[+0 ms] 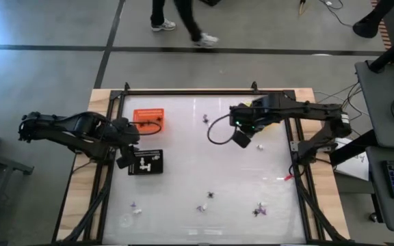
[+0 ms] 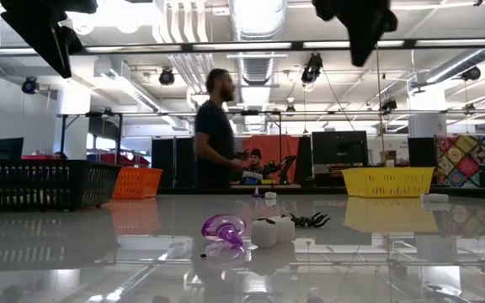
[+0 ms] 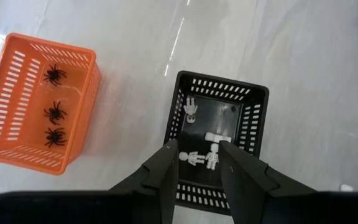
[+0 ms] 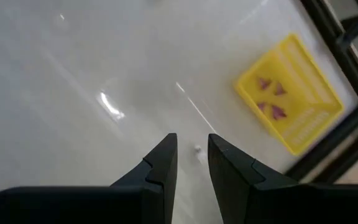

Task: Sort Halloween decoration
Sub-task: Put the white skeleton toy into the black bin

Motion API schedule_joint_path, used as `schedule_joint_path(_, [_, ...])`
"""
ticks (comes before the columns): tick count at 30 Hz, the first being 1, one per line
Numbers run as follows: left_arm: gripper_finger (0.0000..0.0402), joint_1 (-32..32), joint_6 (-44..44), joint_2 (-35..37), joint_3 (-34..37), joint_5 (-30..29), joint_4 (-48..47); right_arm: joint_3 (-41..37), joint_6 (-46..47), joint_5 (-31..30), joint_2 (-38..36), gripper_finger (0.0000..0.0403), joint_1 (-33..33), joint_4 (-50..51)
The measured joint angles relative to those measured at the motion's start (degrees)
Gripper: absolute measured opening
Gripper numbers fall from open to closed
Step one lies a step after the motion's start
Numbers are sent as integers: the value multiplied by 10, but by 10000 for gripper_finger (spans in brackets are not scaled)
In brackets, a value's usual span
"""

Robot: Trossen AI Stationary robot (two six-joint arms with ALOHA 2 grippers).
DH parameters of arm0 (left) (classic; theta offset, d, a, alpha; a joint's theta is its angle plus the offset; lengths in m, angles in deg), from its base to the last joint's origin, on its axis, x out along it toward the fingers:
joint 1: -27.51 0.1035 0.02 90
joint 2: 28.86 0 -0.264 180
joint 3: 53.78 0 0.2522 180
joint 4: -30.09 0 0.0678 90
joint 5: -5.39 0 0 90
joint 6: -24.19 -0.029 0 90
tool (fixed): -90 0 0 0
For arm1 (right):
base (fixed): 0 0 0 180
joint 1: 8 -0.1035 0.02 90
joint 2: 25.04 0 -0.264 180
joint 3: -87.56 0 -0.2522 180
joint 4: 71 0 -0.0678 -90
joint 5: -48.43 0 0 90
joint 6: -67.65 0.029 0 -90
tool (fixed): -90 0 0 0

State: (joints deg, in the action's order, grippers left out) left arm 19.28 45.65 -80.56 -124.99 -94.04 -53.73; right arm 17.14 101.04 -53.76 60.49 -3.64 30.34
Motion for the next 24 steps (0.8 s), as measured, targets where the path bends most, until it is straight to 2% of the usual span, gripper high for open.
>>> schedule_joint_path(4, [98,0,2,0,0,0,0,-95,-1,1,-33,82,10,-17])
schedule_joint_path(11, [98,0,18,0,0,0,2,-251,-4,9,-81,82,40,-103])
schedule_joint_path(19, [98,0,18,0,0,0,4,-400,-14,98,-136,82,83,-237])
schedule_joint_path(24, [98,0,19,0,0,0,5,-461,-17,111,-160,82,104,-269])
